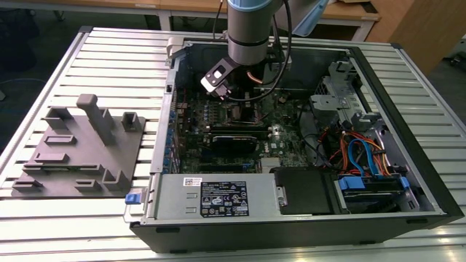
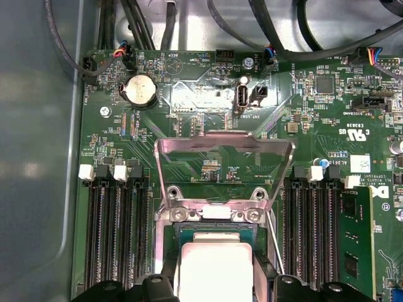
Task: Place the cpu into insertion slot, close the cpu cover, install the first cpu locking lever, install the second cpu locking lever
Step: 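Place the cpu into insertion slot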
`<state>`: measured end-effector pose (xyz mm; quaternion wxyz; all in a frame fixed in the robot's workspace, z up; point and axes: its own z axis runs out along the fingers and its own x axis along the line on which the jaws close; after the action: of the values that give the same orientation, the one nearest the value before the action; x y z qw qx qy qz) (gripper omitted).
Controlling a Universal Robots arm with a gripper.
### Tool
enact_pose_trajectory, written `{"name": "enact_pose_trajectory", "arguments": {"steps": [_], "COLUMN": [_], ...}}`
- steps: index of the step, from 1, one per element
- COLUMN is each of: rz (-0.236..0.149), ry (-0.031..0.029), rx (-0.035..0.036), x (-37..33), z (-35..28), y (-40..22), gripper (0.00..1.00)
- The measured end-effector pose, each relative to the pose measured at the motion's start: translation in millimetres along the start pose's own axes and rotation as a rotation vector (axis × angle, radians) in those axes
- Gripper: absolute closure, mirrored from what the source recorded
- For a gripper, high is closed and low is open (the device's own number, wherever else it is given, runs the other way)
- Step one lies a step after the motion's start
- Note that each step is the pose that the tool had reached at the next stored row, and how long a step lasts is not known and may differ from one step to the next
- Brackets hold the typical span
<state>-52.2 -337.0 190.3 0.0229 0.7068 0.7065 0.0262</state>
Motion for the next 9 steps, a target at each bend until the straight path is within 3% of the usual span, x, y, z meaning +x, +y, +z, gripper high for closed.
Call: {"name": "enact_pose_trajectory", "arguments": {"steps": [9], "rz": [0.005], "ry": [-0.0007], "rx": [0.0001], "x": [0.0], "z": [-0.2], "y": [1.2], "gripper": [0.46]}}
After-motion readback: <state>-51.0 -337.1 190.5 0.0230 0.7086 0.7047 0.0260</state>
